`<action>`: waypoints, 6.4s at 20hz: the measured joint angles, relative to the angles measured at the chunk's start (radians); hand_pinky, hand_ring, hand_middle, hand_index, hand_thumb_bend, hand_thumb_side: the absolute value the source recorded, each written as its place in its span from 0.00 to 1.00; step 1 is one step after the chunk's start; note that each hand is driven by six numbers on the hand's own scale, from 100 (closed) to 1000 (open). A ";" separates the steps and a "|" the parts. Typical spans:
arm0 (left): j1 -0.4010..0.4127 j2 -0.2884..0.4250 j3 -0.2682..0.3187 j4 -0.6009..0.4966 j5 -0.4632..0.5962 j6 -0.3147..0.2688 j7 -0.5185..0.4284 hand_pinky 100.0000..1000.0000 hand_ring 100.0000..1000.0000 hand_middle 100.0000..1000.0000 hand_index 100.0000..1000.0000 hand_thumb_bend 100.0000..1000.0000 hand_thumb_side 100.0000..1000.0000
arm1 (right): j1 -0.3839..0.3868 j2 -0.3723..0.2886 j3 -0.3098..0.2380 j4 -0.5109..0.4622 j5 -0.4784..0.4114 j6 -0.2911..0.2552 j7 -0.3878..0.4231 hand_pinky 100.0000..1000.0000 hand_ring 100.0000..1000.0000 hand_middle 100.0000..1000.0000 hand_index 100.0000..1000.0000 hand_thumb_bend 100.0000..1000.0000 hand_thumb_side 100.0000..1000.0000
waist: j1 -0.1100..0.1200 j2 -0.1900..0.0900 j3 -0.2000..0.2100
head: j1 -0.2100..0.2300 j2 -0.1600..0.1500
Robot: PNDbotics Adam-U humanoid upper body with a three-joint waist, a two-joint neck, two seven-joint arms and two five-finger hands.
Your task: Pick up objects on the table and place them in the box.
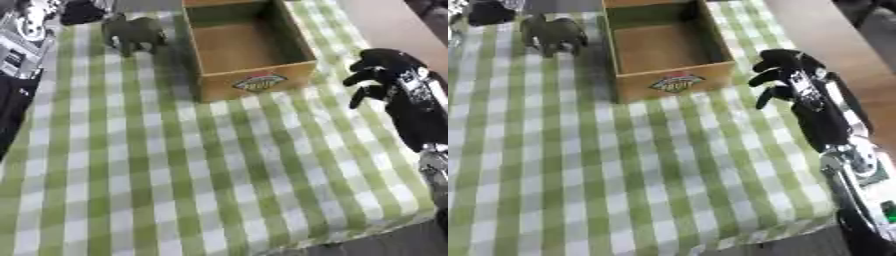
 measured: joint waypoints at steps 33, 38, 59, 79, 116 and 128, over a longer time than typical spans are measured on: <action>-0.005 -0.010 0.080 0.027 -0.596 0.051 -0.086 0.75 0.80 0.77 0.85 0.70 0.00 | -0.015 0.012 0.001 0.013 0.004 0.001 0.017 0.34 0.59 0.59 0.75 0.00 0.70 | 0.031 0.019 -0.030 | 0.037 -0.003; -0.001 -0.025 0.089 0.054 -0.680 0.076 -0.013 0.72 0.77 0.73 0.83 0.69 0.00 | -0.016 0.013 0.006 0.013 0.004 0.001 0.022 0.34 0.59 0.59 0.74 0.00 0.71 | 0.031 0.029 -0.038 | 0.059 -0.008; 0.013 -0.053 0.130 0.067 -0.731 0.069 0.152 0.40 0.30 0.16 0.38 0.31 0.00 | -0.023 0.021 0.006 0.017 0.010 0.000 0.026 0.34 0.59 0.59 0.74 0.00 0.70 | 0.031 0.038 -0.036 | 0.079 -0.016; -0.022 -0.078 0.021 -0.181 -0.491 -0.007 0.045 0.39 0.30 0.14 0.35 0.29 0.00 | -0.016 0.021 0.010 0.018 0.009 -0.001 0.038 0.34 0.60 0.59 0.75 0.00 0.69 | 0.009 0.014 -0.030 | 0.083 -0.015; 0.012 -0.229 -0.044 -0.168 -0.560 -0.192 -0.120 0.75 0.74 0.75 0.80 0.57 0.53 | -0.050 0.047 0.044 0.032 -0.001 0.010 0.089 0.35 0.61 0.58 0.74 0.00 0.70 | 0.019 0.005 -0.070 | 0.119 -0.015; 0.039 -0.218 0.047 -0.384 -0.369 -0.039 0.070 0.65 0.59 0.60 0.70 0.28 0.40 | -0.049 0.048 0.042 0.039 -0.001 0.008 0.087 0.35 0.61 0.58 0.74 0.00 0.70 | 0.011 0.005 -0.024 | 0.101 -0.016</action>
